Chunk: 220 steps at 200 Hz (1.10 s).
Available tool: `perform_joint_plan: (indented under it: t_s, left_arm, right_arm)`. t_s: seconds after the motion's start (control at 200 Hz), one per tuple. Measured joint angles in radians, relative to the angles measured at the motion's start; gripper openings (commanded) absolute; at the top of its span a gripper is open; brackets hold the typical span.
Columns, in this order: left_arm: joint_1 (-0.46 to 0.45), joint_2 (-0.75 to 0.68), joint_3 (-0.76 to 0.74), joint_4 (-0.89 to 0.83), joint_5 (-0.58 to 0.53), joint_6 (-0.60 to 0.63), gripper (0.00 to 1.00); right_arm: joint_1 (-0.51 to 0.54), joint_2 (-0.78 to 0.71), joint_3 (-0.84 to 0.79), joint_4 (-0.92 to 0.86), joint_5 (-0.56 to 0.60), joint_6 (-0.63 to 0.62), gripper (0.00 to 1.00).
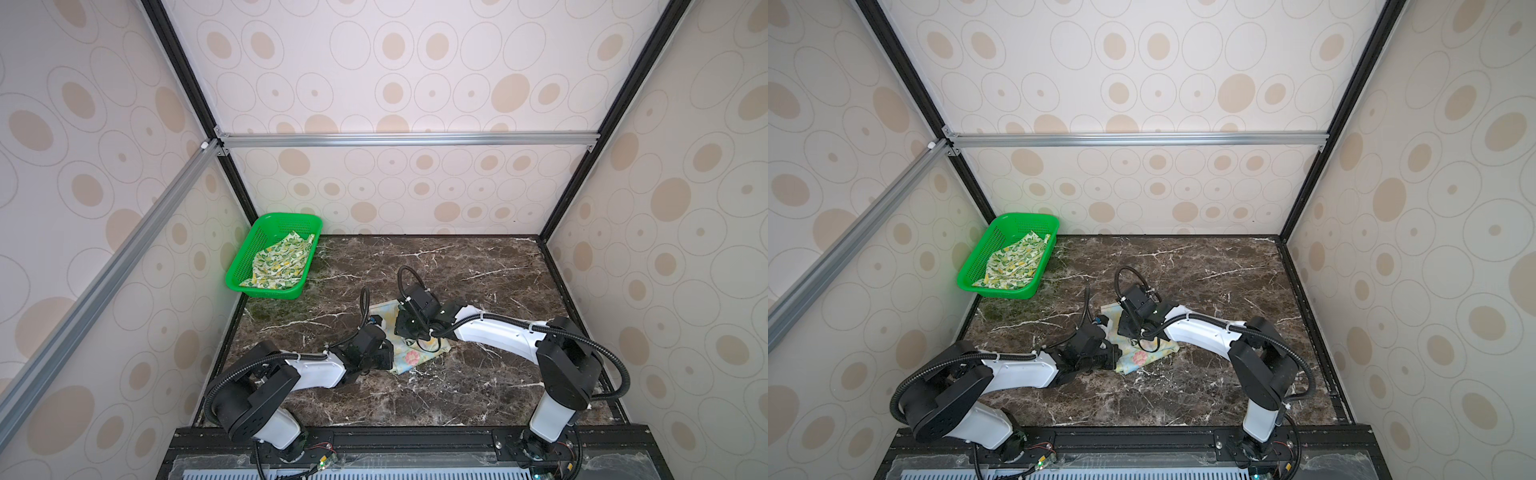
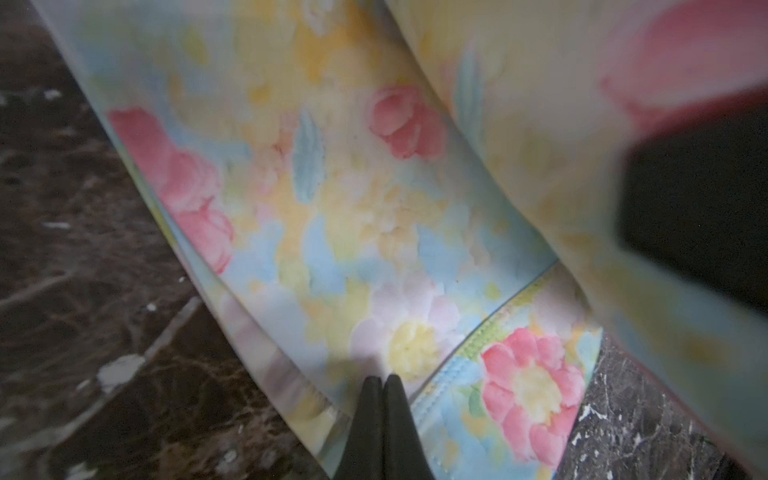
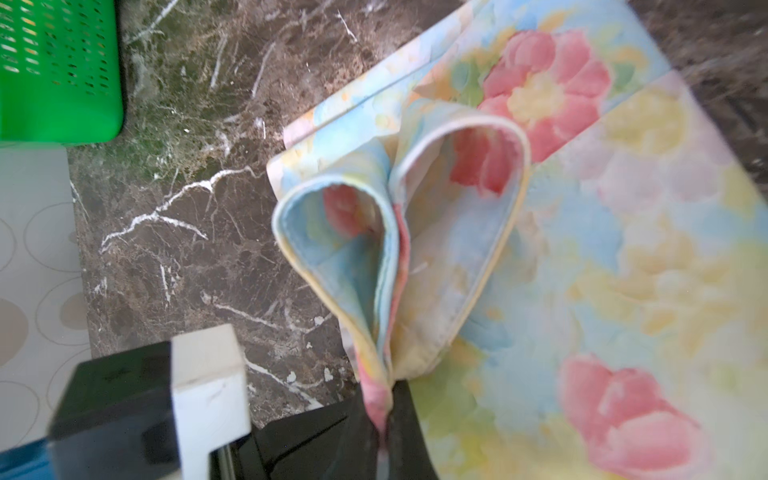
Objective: Fold and stack the skirts
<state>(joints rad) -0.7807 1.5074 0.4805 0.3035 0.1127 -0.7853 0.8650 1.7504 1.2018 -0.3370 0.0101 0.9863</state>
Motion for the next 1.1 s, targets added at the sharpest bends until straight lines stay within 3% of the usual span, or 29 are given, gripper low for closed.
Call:
perform_joint_plan:
  t_s: [0.995, 1.1]
  left_arm:
    - [0.000, -0.020, -0.031, 0.025, -0.002, -0.013, 0.00]
    - [0.000, -0.023, -0.031, 0.024, -0.003, -0.016, 0.00]
  right_arm:
    - [0.005, 0.135, 0.065, 0.038, -0.003, -0.087, 0.00]
    - [0.005, 0.146, 0.066, 0.040, -0.003, -0.089, 0.10]
